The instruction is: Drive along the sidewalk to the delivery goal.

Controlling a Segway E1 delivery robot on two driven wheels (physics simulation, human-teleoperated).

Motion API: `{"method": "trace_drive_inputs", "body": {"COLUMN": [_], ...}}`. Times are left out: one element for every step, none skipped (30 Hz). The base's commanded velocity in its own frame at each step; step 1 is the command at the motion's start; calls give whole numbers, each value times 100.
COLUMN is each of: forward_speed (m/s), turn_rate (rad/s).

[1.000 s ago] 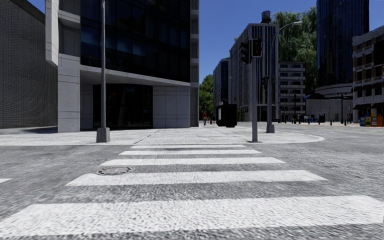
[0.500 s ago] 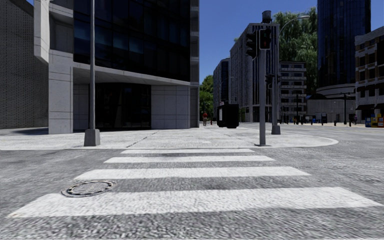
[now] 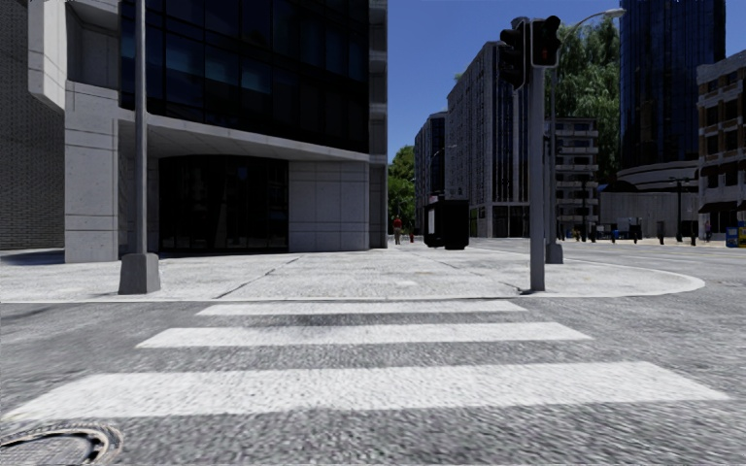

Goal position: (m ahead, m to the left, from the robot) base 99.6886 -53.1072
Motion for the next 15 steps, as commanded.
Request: {"method": "trace_drive_inputs", "body": {"forward_speed": [200,200,200,200,200,200,200,200,200,200,200,200,200,200,200], "turn_rate": [0,0,0,0,0,0,0,0,0,0,0,0,0,0,0]}}
